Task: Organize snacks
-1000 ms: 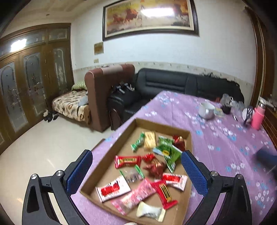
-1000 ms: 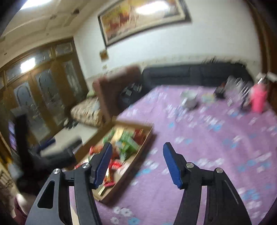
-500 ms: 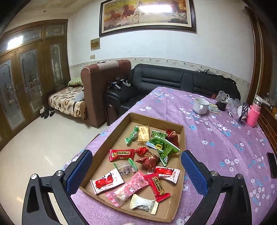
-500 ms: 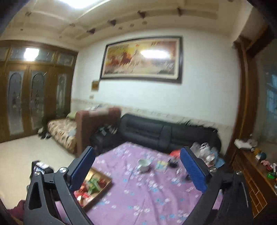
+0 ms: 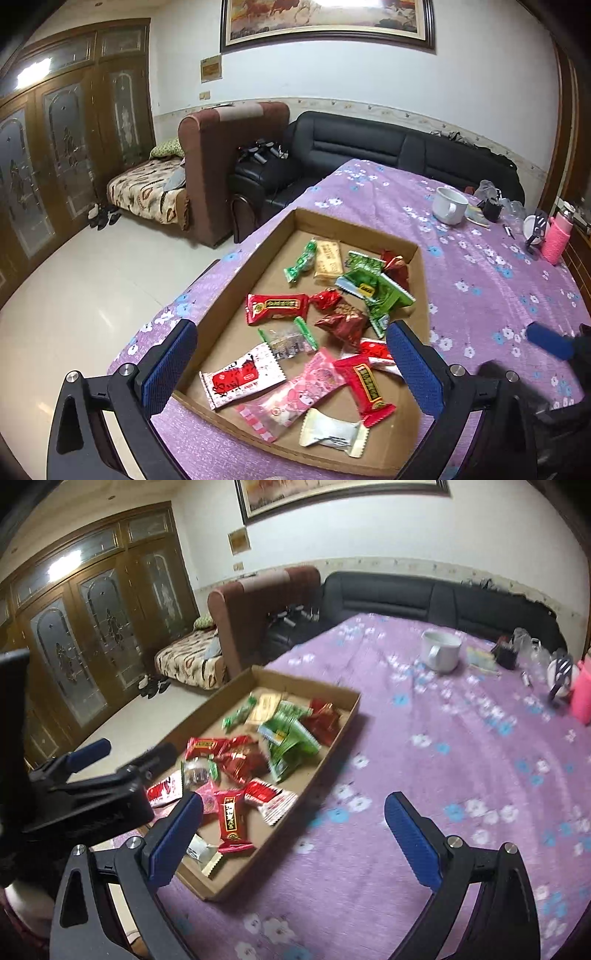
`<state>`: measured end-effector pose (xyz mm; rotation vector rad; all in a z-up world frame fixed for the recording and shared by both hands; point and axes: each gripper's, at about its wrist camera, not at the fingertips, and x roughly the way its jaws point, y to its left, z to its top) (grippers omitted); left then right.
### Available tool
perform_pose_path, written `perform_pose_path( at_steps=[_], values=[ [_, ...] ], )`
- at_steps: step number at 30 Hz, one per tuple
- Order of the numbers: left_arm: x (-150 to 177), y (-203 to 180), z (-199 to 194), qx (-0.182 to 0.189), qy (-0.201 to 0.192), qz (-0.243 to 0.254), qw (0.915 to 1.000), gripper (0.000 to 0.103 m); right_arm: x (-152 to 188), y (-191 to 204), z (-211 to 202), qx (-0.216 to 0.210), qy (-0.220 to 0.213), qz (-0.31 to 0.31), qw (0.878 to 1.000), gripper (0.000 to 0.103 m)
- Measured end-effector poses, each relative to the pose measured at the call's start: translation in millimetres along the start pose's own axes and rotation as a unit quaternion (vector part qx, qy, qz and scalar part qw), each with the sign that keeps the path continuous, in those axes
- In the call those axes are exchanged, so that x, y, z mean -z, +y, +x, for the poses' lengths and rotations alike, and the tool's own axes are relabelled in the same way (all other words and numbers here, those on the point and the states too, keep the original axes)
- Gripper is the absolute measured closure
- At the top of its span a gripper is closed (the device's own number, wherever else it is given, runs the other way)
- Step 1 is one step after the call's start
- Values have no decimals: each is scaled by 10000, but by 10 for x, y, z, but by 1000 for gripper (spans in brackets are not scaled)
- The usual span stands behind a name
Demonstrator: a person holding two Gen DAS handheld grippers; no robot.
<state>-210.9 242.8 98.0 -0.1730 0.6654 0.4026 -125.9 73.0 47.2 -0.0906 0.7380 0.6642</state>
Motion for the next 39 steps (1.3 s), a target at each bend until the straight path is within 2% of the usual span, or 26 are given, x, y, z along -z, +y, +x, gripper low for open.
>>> perform_pose_path(
  at_steps=[8, 22, 39],
  values=[
    [20, 133, 231, 128, 315, -212, 9992, 0, 25, 218, 108, 247, -85, -316, 9992, 4],
    [29, 197, 282, 43, 358, -309, 9989, 0, 89, 219, 260, 401, 163, -311, 9986, 4],
    [49, 126, 306, 109, 486, -222, 9985, 0, 129, 218, 281, 379, 222, -285, 9986, 4]
  ],
)
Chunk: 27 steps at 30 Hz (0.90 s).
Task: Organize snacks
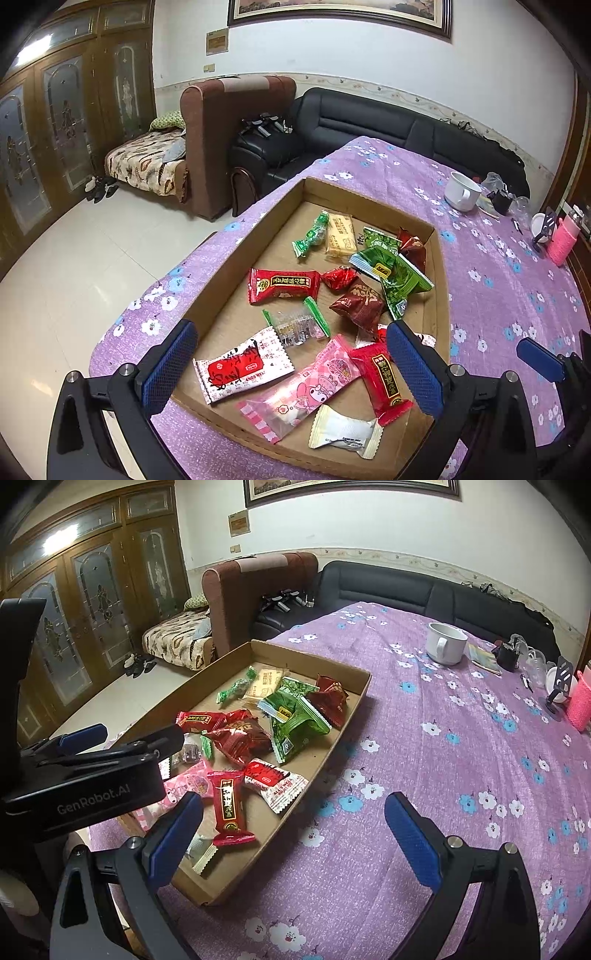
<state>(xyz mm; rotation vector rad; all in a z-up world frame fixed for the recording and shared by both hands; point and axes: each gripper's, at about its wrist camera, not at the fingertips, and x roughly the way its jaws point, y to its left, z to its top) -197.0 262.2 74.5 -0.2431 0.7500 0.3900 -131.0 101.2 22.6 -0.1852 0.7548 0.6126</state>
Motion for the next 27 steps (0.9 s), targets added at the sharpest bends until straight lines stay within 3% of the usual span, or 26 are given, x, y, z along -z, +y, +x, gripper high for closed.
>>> perform_pose_path(
  at_steps=[27],
  values=[
    [64, -16, 79, 67, 167, -28, 9998, 0, 51, 4, 44, -42, 102, 15, 9999, 4]
  ],
)
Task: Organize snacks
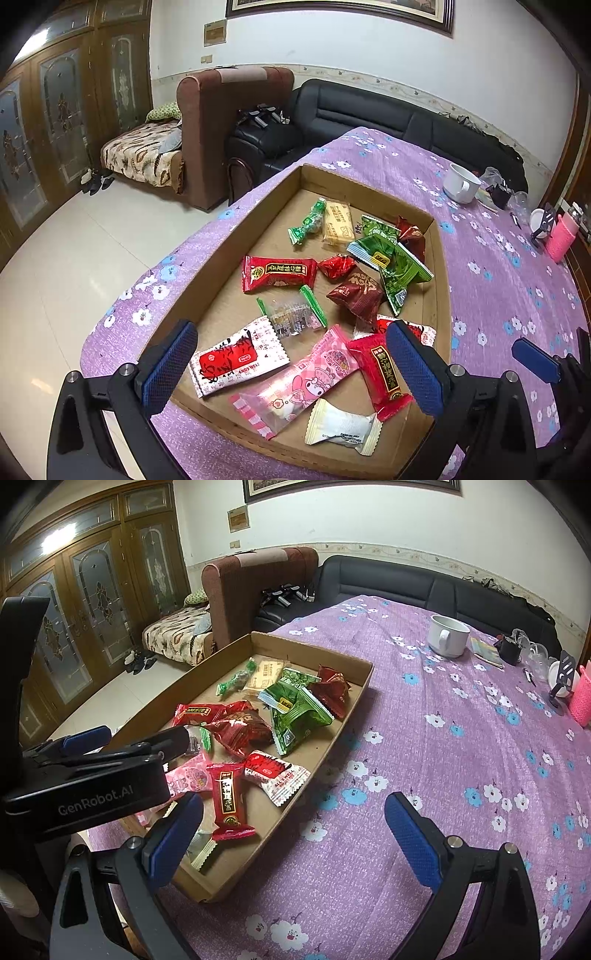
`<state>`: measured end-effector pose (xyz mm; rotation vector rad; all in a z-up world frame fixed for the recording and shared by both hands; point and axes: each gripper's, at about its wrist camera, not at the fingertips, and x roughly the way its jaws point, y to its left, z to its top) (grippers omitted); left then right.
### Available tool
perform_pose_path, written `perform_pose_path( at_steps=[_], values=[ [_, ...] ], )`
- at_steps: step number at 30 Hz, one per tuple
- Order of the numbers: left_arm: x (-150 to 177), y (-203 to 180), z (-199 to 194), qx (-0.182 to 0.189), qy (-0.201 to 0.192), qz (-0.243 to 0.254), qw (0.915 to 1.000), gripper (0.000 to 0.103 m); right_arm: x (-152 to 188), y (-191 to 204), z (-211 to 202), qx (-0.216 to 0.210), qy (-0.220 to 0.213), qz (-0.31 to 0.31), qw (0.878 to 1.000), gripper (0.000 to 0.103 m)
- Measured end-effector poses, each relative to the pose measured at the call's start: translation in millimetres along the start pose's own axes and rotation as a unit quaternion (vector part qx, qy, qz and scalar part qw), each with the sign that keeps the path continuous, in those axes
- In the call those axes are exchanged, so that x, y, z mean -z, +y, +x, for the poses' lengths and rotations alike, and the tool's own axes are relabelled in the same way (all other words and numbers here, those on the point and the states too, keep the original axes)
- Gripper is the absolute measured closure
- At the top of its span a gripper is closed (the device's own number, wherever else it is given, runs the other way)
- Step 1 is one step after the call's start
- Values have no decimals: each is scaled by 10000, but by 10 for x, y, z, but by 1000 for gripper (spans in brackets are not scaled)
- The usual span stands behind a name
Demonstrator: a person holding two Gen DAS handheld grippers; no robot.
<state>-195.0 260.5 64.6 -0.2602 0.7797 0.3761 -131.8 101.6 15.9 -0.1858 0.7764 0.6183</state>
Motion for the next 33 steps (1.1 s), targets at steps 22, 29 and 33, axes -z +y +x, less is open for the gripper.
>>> perform_pose_path(
  at_steps=[22, 29, 33],
  values=[
    [16, 4, 60, 65, 89, -50, 9999, 0, 39, 18, 33, -15, 32, 2, 10000, 4],
    [-16, 40, 29, 57, -130, -22, 9999, 0, 43, 9, 14, -65, -7, 41, 10000, 4],
    [-87, 11, -107, -81, -412, 172, 9990, 0, 3, -101, -80, -63, -142, 201, 9997, 4]
  ],
)
